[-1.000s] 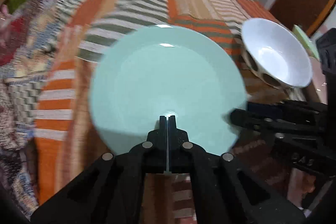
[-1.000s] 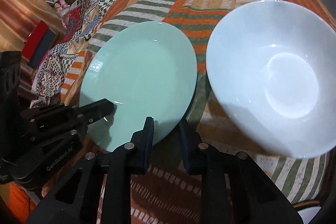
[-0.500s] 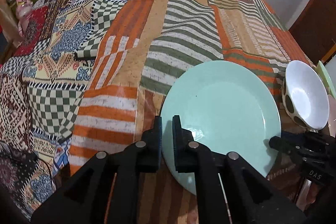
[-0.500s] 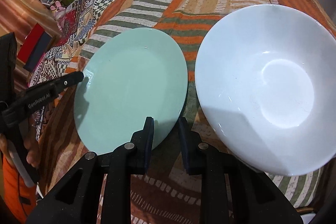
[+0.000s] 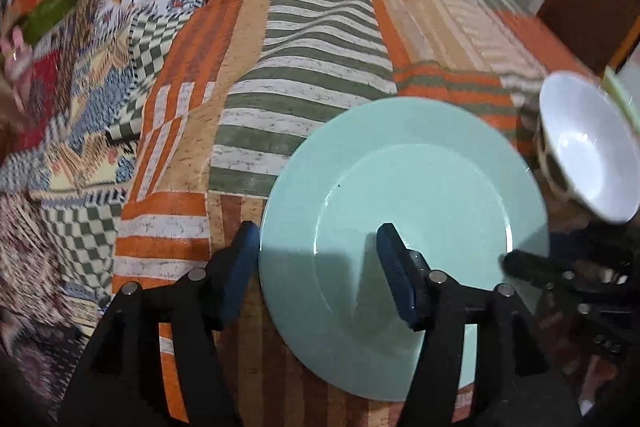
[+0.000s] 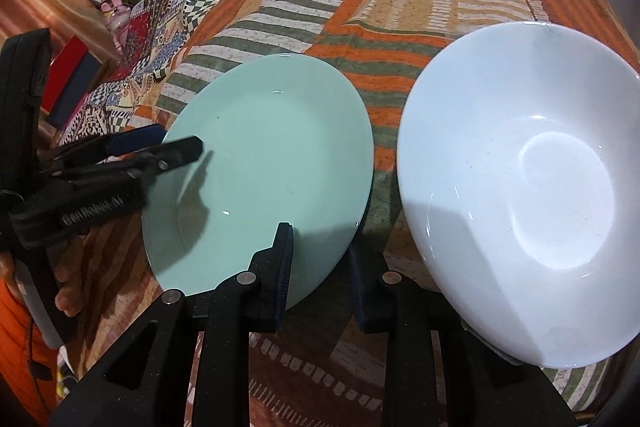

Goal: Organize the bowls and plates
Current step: 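Close both grippers on the rim of the mint green plate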

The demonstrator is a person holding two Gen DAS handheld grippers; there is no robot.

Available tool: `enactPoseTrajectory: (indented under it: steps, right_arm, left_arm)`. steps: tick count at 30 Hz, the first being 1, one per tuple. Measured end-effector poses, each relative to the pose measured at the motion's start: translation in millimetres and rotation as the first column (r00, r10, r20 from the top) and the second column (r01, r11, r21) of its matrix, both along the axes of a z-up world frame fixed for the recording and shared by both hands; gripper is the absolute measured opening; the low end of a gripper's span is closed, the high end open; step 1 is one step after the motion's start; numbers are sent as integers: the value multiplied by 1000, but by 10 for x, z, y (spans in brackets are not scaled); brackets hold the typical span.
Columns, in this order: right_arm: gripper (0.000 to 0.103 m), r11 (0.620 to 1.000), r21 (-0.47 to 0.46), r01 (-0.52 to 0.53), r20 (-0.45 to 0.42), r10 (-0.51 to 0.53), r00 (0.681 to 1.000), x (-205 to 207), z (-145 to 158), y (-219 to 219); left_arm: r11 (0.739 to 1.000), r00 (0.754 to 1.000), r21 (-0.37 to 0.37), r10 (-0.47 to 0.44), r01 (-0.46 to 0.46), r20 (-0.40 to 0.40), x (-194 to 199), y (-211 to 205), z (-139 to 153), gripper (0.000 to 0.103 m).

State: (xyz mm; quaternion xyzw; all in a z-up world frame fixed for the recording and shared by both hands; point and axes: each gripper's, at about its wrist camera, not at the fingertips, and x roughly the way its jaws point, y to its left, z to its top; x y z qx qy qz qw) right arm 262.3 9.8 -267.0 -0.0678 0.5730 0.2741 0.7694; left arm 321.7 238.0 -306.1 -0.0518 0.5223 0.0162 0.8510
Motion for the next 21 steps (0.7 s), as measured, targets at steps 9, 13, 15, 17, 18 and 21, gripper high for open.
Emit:
enactPoseTrajectory:
  steps: [9,13,15,17,18,21]
  right_arm:
    - [22,1000,14,3,-37,-2,999,-51,30,-99]
    - [19,999,34,14,-54,-12,998,-82,26,-177]
    - [18,999,43,26,-65,-24,998,-77,22,-203]
    - [17,998,48,36,-72,-32,997,-69,19,-210]
    - [17,998,47,37,-71,-34,997,-73,21,-207]
    - [17,998,43,41,-59,-39,998,-86,20,-194]
  left_arm:
    - [991,999,-130,15,-18,-29,-160,59,0,59]
    - [991,998,-127,30,-37,-53,-263,93,23,42]
    - [978,994,-192,64,-80,-91,-285,222,-16,36]
    - [969,990,-223,81,-105,-115,-332,292,-42,28]
    - [965,989,-239,79,-107,-122,-347,310,-50,28]
    - [965,988,-245,63,-97,-142,-352,295,-103,28]
